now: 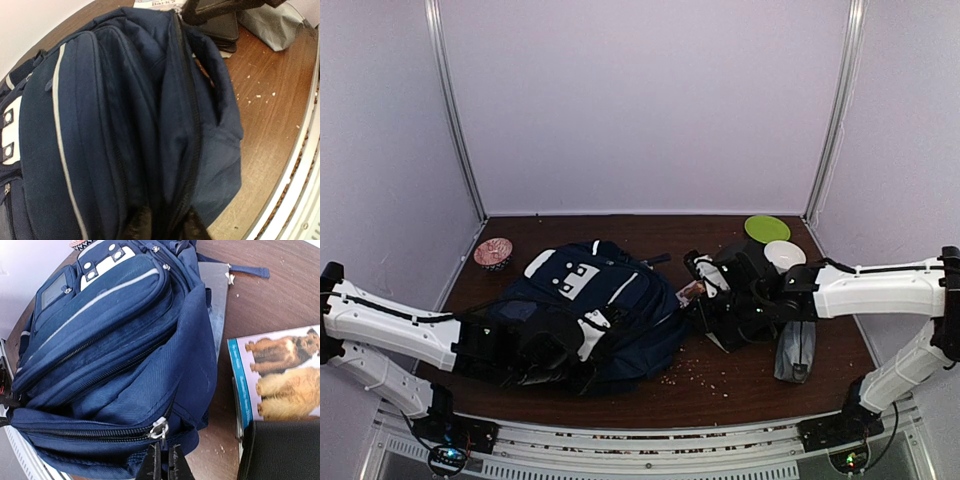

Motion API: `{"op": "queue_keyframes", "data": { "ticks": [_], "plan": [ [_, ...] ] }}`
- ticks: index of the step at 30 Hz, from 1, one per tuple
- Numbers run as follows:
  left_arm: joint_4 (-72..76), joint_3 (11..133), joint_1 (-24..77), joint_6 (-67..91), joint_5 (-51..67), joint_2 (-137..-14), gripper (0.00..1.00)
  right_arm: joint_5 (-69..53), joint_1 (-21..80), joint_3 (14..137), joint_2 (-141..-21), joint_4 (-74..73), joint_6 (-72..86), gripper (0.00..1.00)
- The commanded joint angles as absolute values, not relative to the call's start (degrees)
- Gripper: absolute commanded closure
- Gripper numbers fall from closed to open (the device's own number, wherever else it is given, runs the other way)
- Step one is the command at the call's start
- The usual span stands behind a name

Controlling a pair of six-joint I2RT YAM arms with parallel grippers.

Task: Pack the student bag
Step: Unzip the student bag at the center of the board.

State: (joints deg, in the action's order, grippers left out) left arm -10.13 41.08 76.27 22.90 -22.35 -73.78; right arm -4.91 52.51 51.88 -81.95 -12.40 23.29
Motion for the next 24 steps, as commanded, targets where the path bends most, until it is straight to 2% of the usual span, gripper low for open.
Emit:
{"op": "queue_keyframes", "data": {
  "ticks": [1,4,11,19,24],
  "plan": [
    [-14.80,41.16,77.07,24.19,-22.43,-69.76,0.40,0.74,53.57,48.47,-77.37,-14.17,27.14,1.00],
    [-16.63,43.15,78.36,23.93,-22.50,-67.33,0.23,0.70,55.40,46.12,-75.56,-12.20,29.51,1.00],
    [-14.61,48.89,80.15,22.63,-21.49,-66.40,0.08,0.45,59.98,43.42,-74.55,-5.82,34.32,1.00],
    [-9.97,59.28,80.00,17.87,-20.72,-83.48,0.06,-0.74,64.56,41.07,-73.71,1.64,38.39,1.00],
    [-9.70,62.32,78.98,17.72,-18.48,-89.13,0.06,-1.43,66.36,39.10,-70.69,3.20,38.74,1.00]
  ]
}}
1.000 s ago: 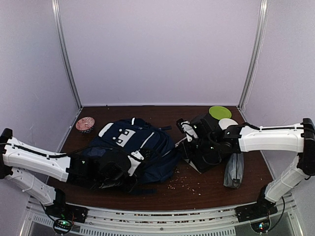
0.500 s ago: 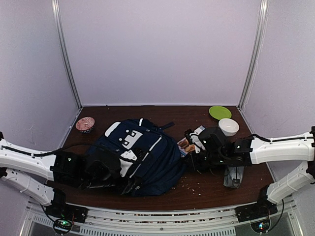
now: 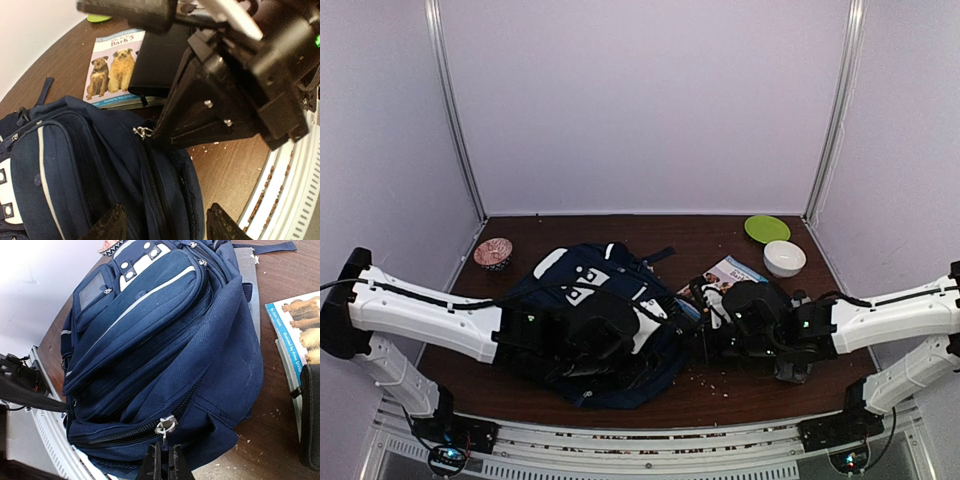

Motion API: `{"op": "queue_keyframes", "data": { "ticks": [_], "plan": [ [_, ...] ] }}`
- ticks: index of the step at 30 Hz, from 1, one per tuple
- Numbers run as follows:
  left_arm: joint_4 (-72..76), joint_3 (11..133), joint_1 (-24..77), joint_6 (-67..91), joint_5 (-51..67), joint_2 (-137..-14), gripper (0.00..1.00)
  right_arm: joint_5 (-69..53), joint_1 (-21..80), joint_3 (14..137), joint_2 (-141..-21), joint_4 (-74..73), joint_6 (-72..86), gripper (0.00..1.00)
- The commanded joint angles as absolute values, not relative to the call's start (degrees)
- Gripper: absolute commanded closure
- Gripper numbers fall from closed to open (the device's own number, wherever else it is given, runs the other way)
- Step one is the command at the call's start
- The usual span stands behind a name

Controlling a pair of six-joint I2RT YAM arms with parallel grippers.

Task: Pack the student bag
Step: Unzip the student bag at the center of the board.

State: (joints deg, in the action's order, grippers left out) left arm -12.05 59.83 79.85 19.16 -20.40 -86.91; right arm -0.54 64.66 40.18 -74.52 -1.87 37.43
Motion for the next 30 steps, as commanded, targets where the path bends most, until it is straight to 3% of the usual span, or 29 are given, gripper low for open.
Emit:
{"op": "queue_keyframes", "data": {
  "ticks": [1,8,12,15,19,20,30],
  "plan": [
    [-9.51,62.32,78.56,17.87,-18.01,-89.61,0.06,-1.53,66.60,38.82,-70.13,3.43,38.75,1.00],
    [-9.26,62.52,77.02,18.18,-16.31,-92.28,0.09,-2.64,68.43,38.05,-68.30,5.85,38.93,1.00],
    [-9.26,62.36,76.26,19.16,-16.73,-93.21,0.20,-3.34,69.32,38.02,-67.90,6.82,38.94,1.00],
    [-9.47,61.78,76.02,19.32,-17.55,-93.33,0.41,-3.88,69.74,37.80,-67.28,7.43,38.88,1.00],
    [-9.90,60.24,76.03,19.77,-18.88,-91.41,0.94,-2.82,69.92,37.21,-66.09,7.00,38.52,1.00],
    [-10.06,59.37,76.03,20.08,-19.40,-90.32,1.00,-2.00,69.89,37.25,-65.83,6.36,38.40,1.00],
    [-12.19,45.88,76.97,23.01,-21.09,-73.99,1.00,13.26,67.88,39.98,-67.82,-1.26,40.03,1.00]
  ]
}}
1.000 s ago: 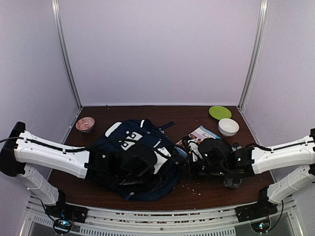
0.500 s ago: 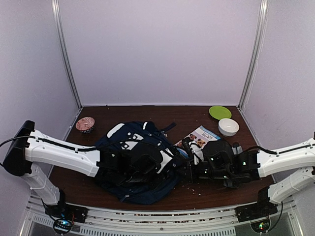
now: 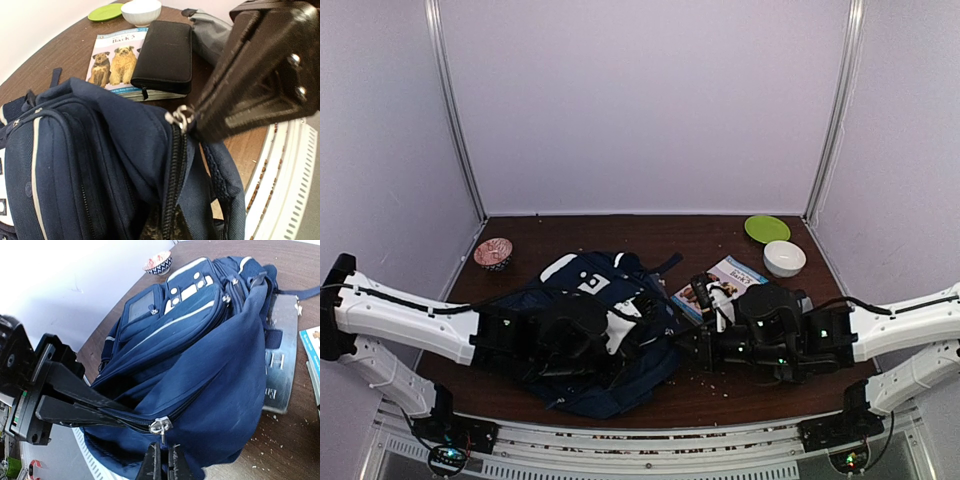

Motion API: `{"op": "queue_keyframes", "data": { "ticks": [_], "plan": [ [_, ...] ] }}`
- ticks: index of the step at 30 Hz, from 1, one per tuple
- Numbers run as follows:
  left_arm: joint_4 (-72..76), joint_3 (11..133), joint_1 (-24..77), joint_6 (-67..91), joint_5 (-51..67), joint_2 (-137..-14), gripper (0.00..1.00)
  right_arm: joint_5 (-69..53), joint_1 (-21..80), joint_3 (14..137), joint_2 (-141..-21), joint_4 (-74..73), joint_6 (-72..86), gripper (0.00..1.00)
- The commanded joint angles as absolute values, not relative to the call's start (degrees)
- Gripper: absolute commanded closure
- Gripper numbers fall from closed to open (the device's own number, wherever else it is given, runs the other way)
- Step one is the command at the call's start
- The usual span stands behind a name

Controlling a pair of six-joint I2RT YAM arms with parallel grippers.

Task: Pack the student bag
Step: Unzip the student bag at the center of the board.

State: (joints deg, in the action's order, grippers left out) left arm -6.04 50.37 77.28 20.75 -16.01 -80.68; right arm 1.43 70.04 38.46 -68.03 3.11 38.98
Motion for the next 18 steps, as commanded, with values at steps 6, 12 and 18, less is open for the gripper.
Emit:
{"op": "queue_keyframes", "data": {
  "ticks": [6,12,18],
  "plan": [
    [-19.39,44.27,78.81,26.18,-22.29,-67.88,1.00,14.44,64.04,42.22,-71.20,1.19,40.56,1.00],
    [-24.54,40.16,78.84,32.09,-26.14,-63.44,1.00,11.35,59.25,40.90,-75.52,4.51,42.30,1.00],
    [-28.67,35.73,78.79,42.24,-33.26,-60.04,1.00,8.35,56.90,39.31,-80.58,8.70,43.73,1.00]
  ]
}}
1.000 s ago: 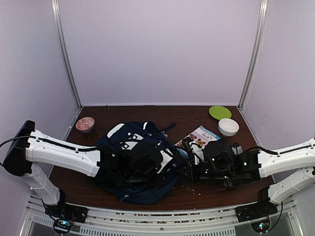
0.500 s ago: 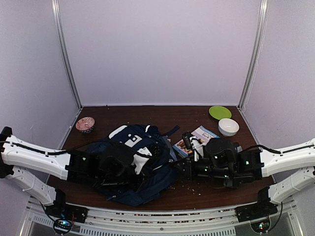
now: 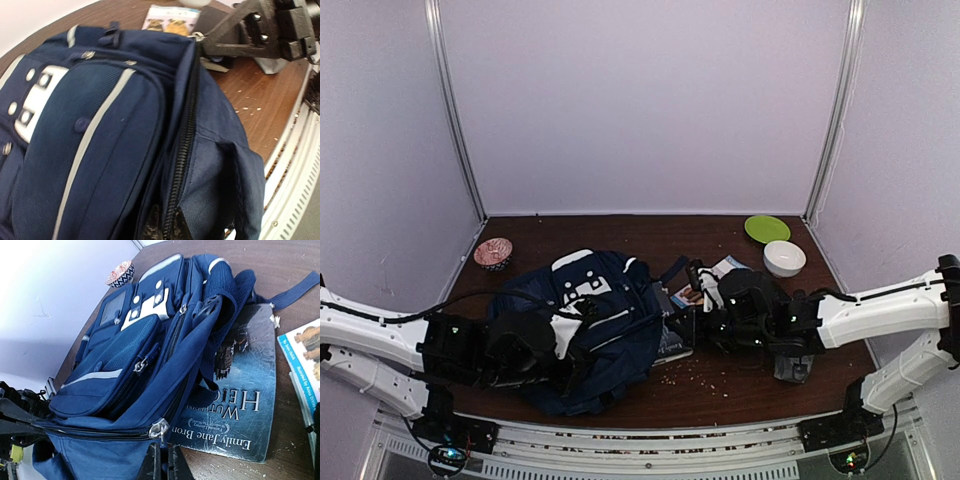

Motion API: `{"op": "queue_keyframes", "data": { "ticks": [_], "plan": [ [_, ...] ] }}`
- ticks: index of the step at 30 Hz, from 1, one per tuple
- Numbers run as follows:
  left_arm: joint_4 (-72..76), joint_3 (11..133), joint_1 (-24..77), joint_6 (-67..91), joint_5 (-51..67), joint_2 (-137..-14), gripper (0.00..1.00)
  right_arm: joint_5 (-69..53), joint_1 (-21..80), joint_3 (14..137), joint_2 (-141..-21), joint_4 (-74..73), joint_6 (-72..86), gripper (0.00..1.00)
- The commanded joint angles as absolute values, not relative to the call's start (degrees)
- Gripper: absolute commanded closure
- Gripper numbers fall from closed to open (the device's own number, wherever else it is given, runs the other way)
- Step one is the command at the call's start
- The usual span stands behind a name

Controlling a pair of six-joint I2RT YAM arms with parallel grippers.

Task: Pack the student bag
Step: Unzip the student bag at the center of the board.

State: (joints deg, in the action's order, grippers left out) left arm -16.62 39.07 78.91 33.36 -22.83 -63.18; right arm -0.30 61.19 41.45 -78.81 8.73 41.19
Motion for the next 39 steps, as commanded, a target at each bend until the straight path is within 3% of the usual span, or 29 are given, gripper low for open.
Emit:
{"op": "queue_keyframes", "data": {
  "ticks": [1,15,26,33,39],
  "plan": [
    [-29.71,35.29,78.83,44.33,-34.36,-59.77,1.00,8.03,56.79,39.28,-81.37,9.23,44.02,1.00],
    [-43.15,33.80,78.84,62.74,-41.99,-57.52,1.00,4.57,54.11,39.21,-91.97,18.63,47.43,1.00],
    [-37.70,36.19,78.82,55.39,-39.35,-61.69,1.00,0.57,52.54,43.69,-95.36,19.76,46.49,1.00],
    [-29.04,39.70,78.84,46.46,-37.07,-65.66,1.00,-2.87,52.50,43.32,-91.37,18.51,44.03,1.00],
    [-21.42,43.18,78.84,40.72,-35.46,-69.89,1.00,-7.46,52.56,41.64,-84.78,14.41,43.45,0.61]
  ]
}}
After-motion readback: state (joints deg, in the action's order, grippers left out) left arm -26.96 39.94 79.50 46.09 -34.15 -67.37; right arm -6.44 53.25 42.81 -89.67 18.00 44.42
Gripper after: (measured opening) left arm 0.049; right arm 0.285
